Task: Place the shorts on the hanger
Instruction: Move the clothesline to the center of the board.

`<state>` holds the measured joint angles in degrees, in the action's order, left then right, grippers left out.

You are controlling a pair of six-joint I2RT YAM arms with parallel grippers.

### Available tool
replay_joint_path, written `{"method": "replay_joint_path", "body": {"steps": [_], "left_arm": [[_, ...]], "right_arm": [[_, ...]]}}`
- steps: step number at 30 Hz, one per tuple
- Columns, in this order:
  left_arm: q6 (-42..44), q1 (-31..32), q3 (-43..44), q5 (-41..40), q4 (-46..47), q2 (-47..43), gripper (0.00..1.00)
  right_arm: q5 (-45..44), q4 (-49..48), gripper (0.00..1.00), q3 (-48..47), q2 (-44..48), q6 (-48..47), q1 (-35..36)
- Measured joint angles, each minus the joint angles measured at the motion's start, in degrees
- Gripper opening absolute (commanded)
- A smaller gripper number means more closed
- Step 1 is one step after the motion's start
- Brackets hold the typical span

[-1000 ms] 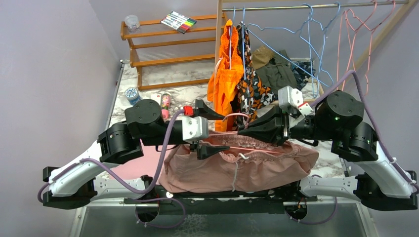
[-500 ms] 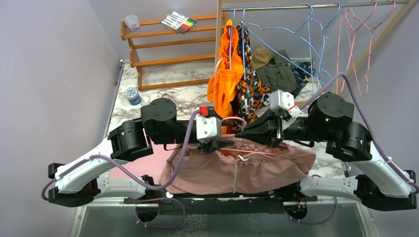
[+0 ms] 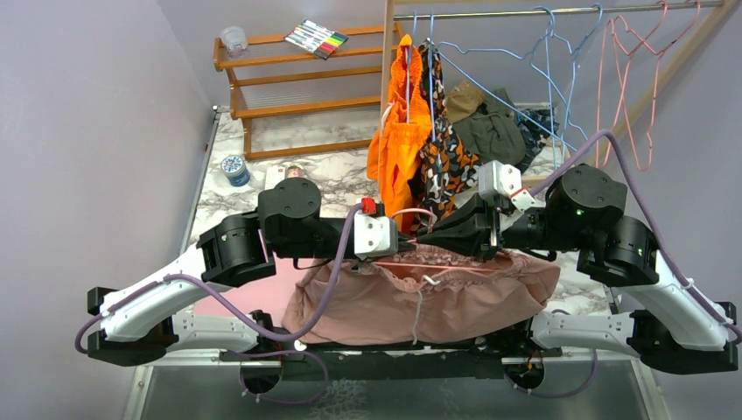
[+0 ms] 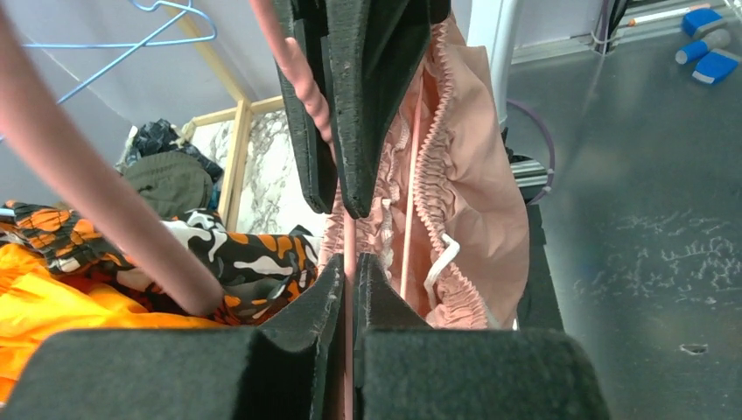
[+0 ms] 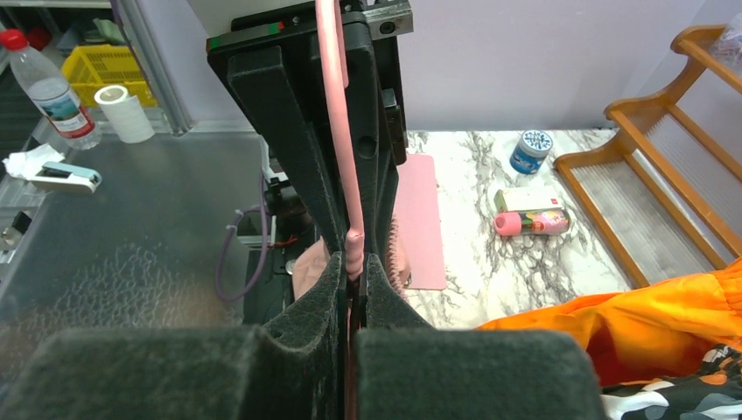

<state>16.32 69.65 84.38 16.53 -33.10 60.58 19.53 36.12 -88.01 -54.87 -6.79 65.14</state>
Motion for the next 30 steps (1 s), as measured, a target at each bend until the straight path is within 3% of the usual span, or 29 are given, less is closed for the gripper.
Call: {"method": "replay_joint_path", "body": {"steps": [1, 5, 8, 17, 30], "left_arm": [[0.2, 0.2, 0.0, 0.2, -0.1, 0.0, 0.0], [0.5, 0.2, -0.5, 0.2, 0.0, -0.3, 0.0], [0.5, 0.1, -1.9, -0.1, -0.1, -0.8, 0.0], [0.5, 0.1, -3.3, 0.2, -0.1, -1.4, 0.0], [0.5, 0.1, -3.4, 2.6, 0.0, -1.6, 0.0]], "right_arm": [[0.0, 0.0, 0.03, 0.0, 0.0, -0.2, 0.0], [0.2, 0.4, 0.43, 0.0, -0.1, -0.1, 0.0], [0.2, 1.6, 0.52, -0.2, -0.3, -0.3, 0.0], [-3.1, 10.4, 0.53, -3.4, 0.3, -0.3, 0.0], [-4.6, 13.1, 0.49, -3.7, -1.0, 1.0, 0.0]]}}
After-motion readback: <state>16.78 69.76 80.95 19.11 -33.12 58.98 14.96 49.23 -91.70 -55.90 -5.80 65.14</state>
